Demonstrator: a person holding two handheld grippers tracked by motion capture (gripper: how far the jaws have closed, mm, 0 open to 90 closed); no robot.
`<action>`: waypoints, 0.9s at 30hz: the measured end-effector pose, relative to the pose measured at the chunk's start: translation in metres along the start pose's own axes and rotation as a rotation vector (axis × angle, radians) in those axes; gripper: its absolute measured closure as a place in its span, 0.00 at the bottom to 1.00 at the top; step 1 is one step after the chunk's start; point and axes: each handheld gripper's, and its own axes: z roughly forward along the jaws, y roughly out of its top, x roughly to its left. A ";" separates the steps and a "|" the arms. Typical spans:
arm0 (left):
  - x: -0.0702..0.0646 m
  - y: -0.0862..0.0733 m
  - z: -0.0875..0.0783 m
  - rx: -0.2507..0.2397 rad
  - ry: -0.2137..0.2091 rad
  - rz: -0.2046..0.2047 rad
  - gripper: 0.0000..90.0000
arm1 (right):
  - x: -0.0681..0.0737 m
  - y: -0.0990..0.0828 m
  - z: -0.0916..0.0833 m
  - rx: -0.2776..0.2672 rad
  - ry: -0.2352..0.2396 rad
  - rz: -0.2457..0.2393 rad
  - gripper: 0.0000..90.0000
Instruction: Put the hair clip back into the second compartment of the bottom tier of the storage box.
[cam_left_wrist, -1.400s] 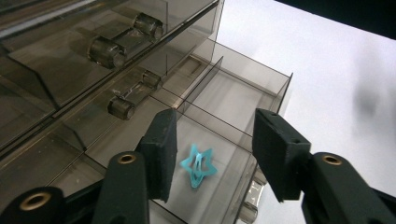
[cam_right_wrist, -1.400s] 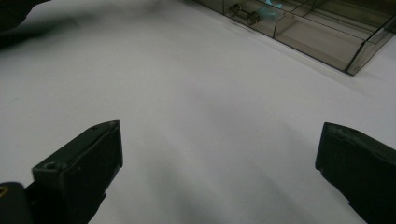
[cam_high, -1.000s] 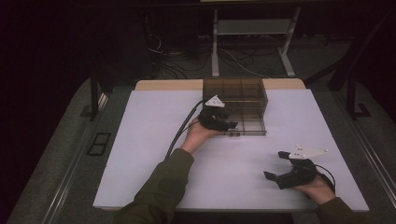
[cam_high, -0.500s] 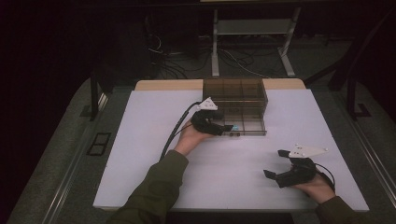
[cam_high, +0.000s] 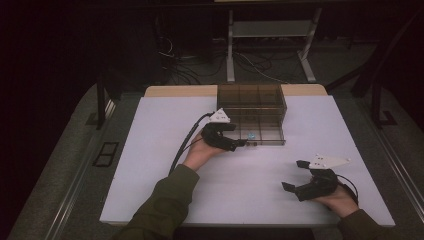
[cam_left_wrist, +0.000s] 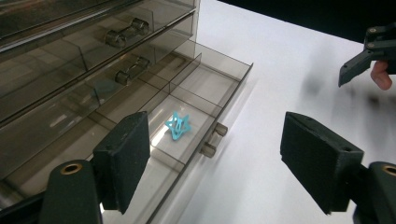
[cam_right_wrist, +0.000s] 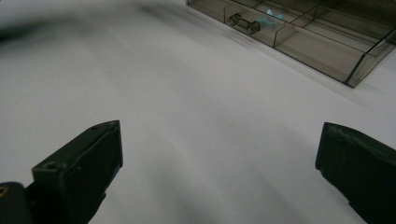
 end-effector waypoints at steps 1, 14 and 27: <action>0.000 -0.001 -0.002 -0.001 0.006 0.000 0.25 | 0.000 0.000 0.000 0.000 -0.001 0.001 0.00; -0.007 -0.013 -0.030 -0.027 0.045 -0.014 0.15 | 0.001 0.000 -0.001 0.003 -0.010 0.006 0.00; -0.014 -0.027 -0.051 -0.027 0.066 -0.019 0.05 | 0.001 0.000 -0.001 0.005 -0.011 0.000 0.00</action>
